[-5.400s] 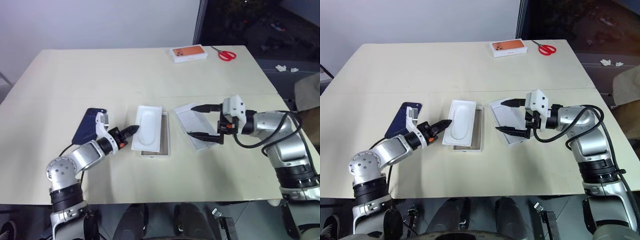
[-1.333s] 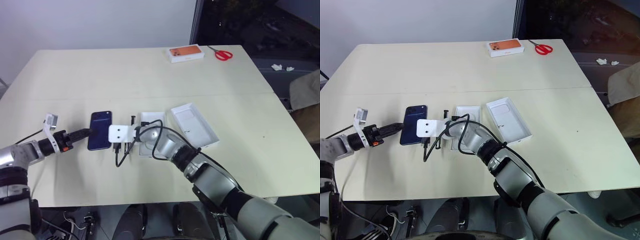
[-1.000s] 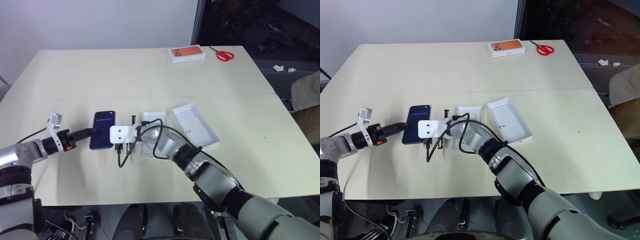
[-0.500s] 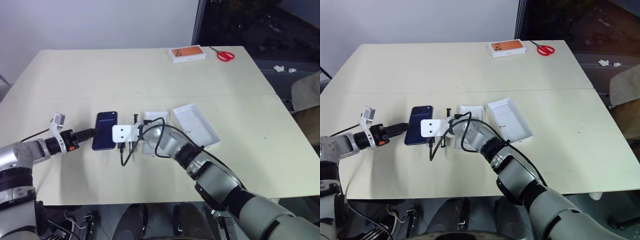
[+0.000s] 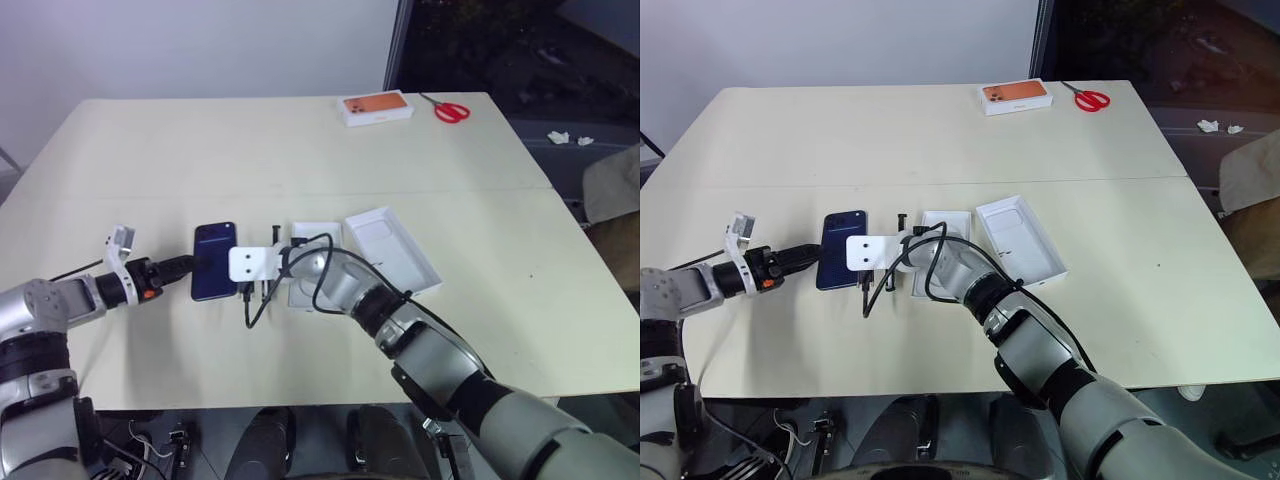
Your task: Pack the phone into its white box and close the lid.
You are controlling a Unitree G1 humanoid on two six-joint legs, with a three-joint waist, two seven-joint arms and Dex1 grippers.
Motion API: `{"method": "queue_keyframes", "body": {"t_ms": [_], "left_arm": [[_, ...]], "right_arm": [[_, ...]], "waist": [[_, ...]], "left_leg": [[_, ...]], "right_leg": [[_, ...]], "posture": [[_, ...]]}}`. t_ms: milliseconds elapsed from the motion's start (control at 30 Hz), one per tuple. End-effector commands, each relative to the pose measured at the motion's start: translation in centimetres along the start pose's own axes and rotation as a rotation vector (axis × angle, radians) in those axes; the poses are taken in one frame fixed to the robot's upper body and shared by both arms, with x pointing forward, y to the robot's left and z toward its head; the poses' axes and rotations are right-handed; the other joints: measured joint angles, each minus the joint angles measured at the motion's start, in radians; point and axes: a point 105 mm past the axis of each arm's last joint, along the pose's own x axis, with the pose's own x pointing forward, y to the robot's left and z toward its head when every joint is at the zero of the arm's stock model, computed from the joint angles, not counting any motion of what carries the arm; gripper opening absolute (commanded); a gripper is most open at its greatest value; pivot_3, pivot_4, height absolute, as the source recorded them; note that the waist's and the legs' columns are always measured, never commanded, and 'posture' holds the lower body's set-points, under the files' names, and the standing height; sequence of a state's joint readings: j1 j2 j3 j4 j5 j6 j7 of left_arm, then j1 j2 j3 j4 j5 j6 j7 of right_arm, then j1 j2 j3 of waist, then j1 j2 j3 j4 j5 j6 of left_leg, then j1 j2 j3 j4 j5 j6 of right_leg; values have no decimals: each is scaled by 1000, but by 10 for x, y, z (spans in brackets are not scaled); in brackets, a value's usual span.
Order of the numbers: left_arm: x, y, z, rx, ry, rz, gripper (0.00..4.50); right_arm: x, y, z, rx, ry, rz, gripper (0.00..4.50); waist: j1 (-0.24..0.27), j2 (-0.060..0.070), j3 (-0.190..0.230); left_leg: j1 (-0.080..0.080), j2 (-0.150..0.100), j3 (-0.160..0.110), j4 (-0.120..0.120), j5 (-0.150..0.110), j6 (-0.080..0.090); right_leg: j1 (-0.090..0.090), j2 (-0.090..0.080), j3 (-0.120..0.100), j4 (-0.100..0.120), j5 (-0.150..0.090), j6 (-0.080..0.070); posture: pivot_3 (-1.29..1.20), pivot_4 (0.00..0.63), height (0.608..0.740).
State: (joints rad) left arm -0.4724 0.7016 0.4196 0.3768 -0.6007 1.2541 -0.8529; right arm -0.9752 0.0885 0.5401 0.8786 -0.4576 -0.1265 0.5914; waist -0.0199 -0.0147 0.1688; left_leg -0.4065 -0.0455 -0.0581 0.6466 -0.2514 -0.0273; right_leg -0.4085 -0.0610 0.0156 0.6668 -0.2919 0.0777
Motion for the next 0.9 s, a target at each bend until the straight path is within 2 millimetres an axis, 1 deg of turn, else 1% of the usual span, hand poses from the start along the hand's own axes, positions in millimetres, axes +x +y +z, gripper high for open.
{"method": "queue_keyframes", "body": {"t_ms": [33, 133, 267, 367, 500, 567, 633, 767, 900], "left_arm": [[17, -20, -11, -8, 50, -72, 2958], [30, -26, -26, 25, 94, -55, 2958], [37, -29, -28, -14, 56, -62, 2958], [38, -28, -28, -29, 39, -61, 2958], [32, -25, -25, -47, 11, -84, 2958], [27, -29, -19, -93, -35, -150, 2958], [21, -29, -16, -98, -72, -183, 2958], [13, -23, -16, -129, -99, -186, 2958], [5, -17, -15, -121, -121, -178, 2958]], "right_arm": [[3, -5, 27, -48, -84, -7, 56], [4, -4, 27, -57, -84, -3, 56], [4, -5, 30, -46, -93, -6, 56], [4, -4, 27, -49, -88, -4, 56], [3, -3, 24, -51, -83, -4, 56], [3, -3, 24, -51, -83, -4, 56], [2, -3, 24, -51, -83, -4, 56], [2, -3, 22, -53, -80, -5, 56], [2, -2, 21, -55, -78, -3, 56]], "waist": [[0, 0, 0], [3, 0, 0], [5, 0, 0], [3, 0, 0], [0, 0, 0], [-2, 0, 0], [-5, -1, 0], [-16, -1, 0], [-25, -1, 0]], "left_leg": [[0, 0, 0, 0, 0, 0], [0, 0, 0, 0, 0, 0], [0, 0, 0, 0, 0, 0], [0, 0, 0, 0, 0, -1], [0, 0, 0, 0, 0, -1], [0, 0, 0, 0, 0, -1], [0, 0, 0, 0, 1, -1], [-1, 0, 0, 0, 1, -2], [-1, 1, 0, -1, 1, -2]], "right_leg": [[0, 0, 0, 0, 0, 0], [0, 0, 0, 0, 0, 0], [1, -1, 0, 0, 0, 0], [2, -1, 0, 0, 0, 0], [1, -1, 0, 0, 0, 0], [1, 0, 0, 0, 0, 0], [1, 0, 0, 0, 0, 0], [1, 0, 0, 0, 0, 0], [1, 0, 0, 0, 0, 0]], "posture": [[0, 150, 740], [0, 150, 740], [0, 150, 740], [0, 150, 740], [0, 150, 740], [0, 150, 740], [0, 150, 740], [0, 150, 740], [0, 150, 740]]}}
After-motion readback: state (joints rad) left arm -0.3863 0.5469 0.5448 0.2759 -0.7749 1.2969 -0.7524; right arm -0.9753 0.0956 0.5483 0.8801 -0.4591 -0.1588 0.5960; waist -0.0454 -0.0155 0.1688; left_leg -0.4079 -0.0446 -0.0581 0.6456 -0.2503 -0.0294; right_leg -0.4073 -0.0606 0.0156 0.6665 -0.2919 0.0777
